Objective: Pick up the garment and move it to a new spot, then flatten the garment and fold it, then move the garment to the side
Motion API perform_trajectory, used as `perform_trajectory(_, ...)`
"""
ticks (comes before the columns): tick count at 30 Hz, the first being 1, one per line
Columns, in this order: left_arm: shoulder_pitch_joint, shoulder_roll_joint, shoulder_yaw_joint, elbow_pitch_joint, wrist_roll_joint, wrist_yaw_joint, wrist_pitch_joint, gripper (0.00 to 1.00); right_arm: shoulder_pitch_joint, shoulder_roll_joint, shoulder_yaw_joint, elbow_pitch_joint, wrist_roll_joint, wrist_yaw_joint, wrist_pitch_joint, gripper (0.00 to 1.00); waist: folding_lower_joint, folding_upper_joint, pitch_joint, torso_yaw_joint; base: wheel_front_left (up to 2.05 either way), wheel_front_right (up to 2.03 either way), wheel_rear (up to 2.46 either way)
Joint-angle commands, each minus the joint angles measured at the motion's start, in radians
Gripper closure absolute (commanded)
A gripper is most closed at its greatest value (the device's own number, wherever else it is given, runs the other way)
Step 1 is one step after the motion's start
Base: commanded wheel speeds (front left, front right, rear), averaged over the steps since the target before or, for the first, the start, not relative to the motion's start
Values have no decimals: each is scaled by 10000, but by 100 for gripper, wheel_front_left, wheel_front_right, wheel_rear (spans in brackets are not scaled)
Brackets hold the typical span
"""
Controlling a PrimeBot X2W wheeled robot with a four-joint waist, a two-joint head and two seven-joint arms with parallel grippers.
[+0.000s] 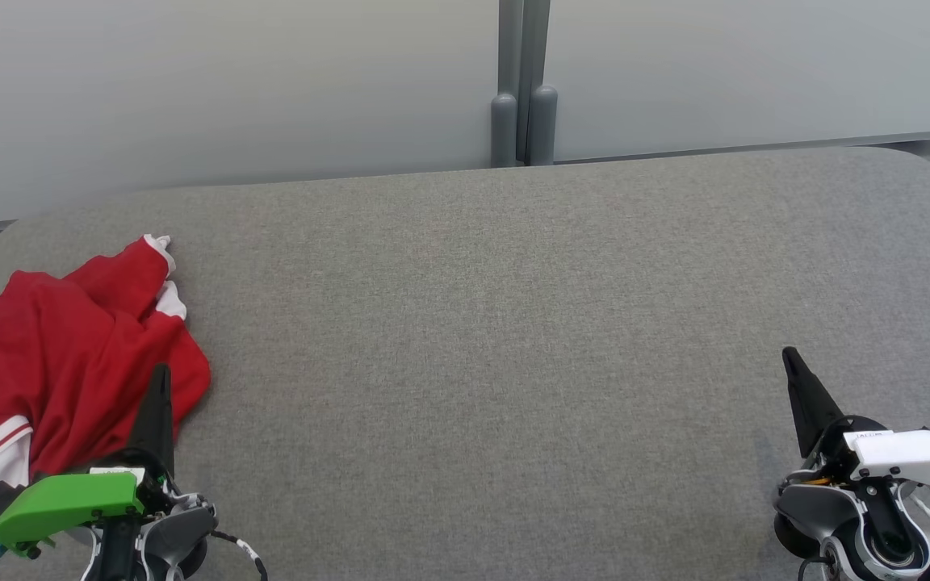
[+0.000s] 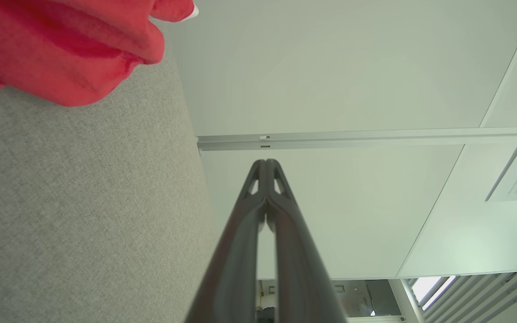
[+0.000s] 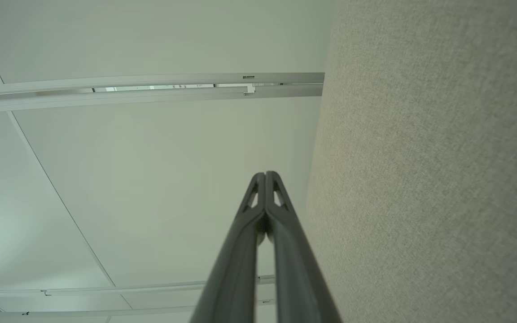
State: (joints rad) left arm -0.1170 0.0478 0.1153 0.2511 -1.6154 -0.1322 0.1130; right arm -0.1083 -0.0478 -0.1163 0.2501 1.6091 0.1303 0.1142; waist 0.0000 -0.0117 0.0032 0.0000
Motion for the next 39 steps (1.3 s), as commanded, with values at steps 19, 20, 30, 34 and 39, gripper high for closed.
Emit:
perform_trajectory(19,312,33,-652,3,272,6,-655,0,393,-11,391,-166,-886,1,-680,0,0,12,14,-2,0,0,0)
perform_trajectory(20,324,41,-696,-6,357,6,-706,0,412,-12,400,-198,-1055,1,-726,0,0,13,14,-2,0,0,0)
perform_trajectory(30,409,97,-941,-98,1661,101,-1154,0,565,-5,505,-646,-3373,2,-1159,0,0,23,31,8,0,0,0)
perform_trajectory(34,461,94,-994,-107,2370,108,-1312,0,635,-1,539,-795,-4335,3,-1319,0,0,26,31,8,0,0,0)
perform_trajectory(39,500,167,-1069,-77,3505,106,-1505,0,694,-5,578,-927,-5517,4,-1513,0,0,31,30,7,0,0,0)
